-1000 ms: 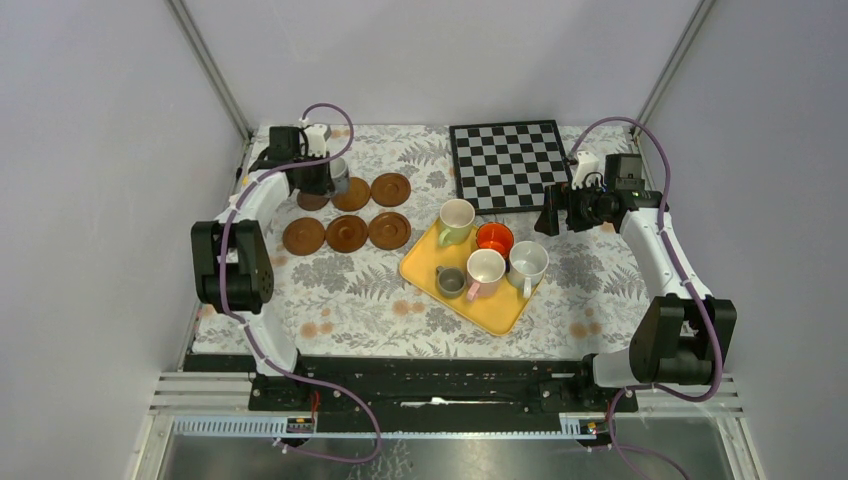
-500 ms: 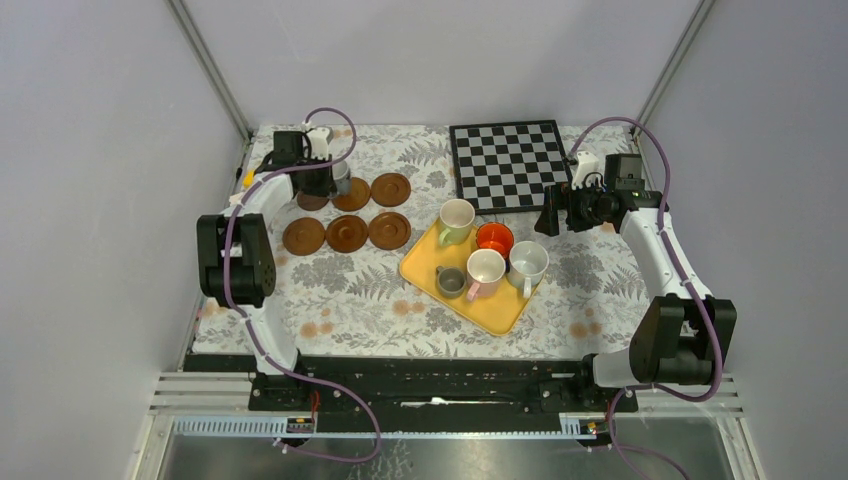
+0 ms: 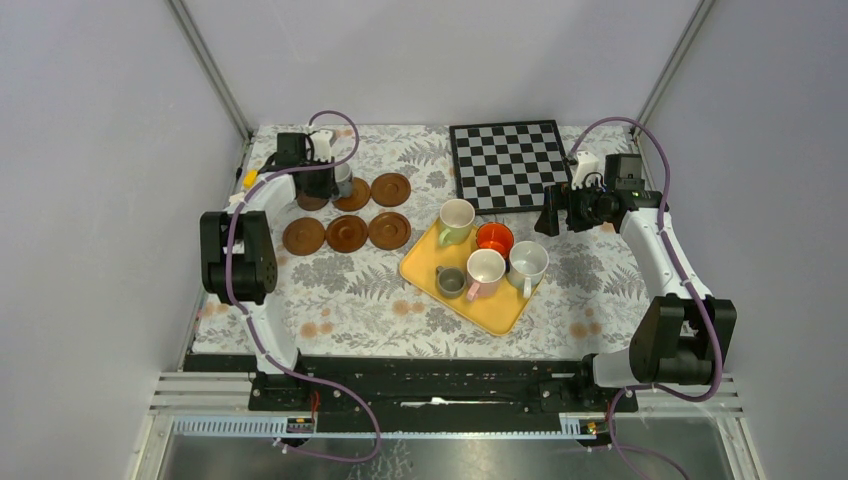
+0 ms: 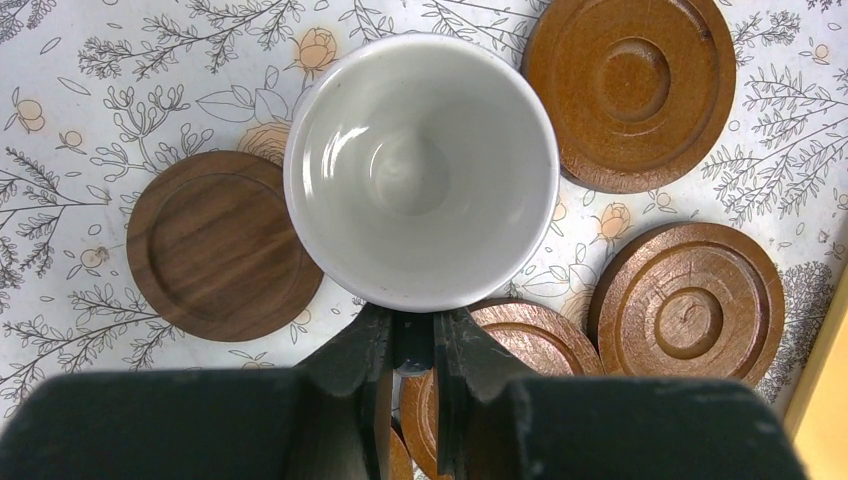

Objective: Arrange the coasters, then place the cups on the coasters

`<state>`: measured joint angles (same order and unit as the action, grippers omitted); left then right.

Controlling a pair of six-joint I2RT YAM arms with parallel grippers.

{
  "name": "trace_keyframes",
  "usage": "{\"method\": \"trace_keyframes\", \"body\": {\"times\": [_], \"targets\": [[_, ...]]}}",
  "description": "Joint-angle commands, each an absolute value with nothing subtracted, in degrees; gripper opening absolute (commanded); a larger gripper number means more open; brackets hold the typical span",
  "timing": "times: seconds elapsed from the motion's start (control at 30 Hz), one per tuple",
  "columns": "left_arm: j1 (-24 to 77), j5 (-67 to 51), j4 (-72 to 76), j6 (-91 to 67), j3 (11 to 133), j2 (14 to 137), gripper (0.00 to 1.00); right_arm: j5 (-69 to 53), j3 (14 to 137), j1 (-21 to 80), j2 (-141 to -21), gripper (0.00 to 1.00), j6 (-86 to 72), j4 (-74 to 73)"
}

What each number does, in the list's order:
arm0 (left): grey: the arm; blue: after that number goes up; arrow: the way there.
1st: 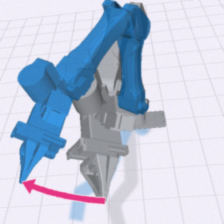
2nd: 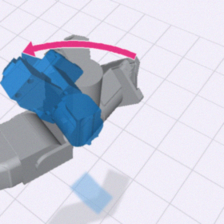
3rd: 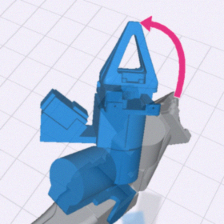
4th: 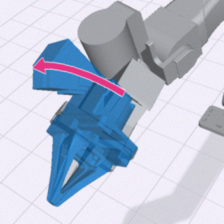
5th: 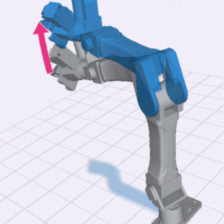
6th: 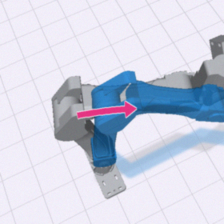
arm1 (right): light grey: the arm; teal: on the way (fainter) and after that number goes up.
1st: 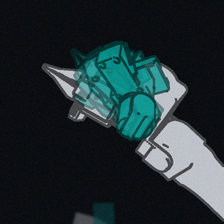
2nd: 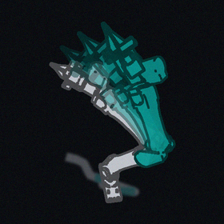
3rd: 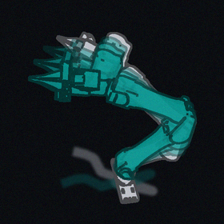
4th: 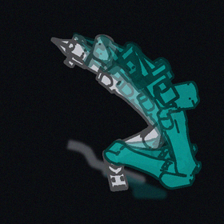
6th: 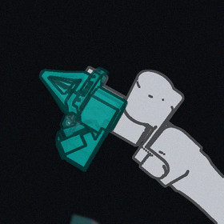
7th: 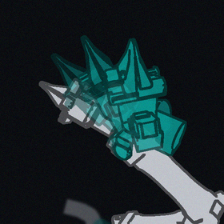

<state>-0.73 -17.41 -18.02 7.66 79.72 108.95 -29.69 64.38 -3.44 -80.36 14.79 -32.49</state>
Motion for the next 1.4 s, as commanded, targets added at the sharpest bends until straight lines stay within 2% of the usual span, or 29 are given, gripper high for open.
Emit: {"method": "trace_keyframes", "body": {"times": [0.0,0.77,1.37], "targets": [[-0.3,-19.0,-13.1,8.3,80.5,108.5,0.0,-31.2,64.5,-3.7,-80.2,0.98,15.6,-32.7],[1.3,-19.8,-12.0,7.8,80.3,110.2,0.0,-31.2,64.7,-3.7,-80.8,0.98,15.7,-32.9],[1.6,-15.0,-11.8,8.6,79.1,107.9,0.0,-31.1,64.7,-3.7,-80.9,0.98,15.9,-33.0]]}}
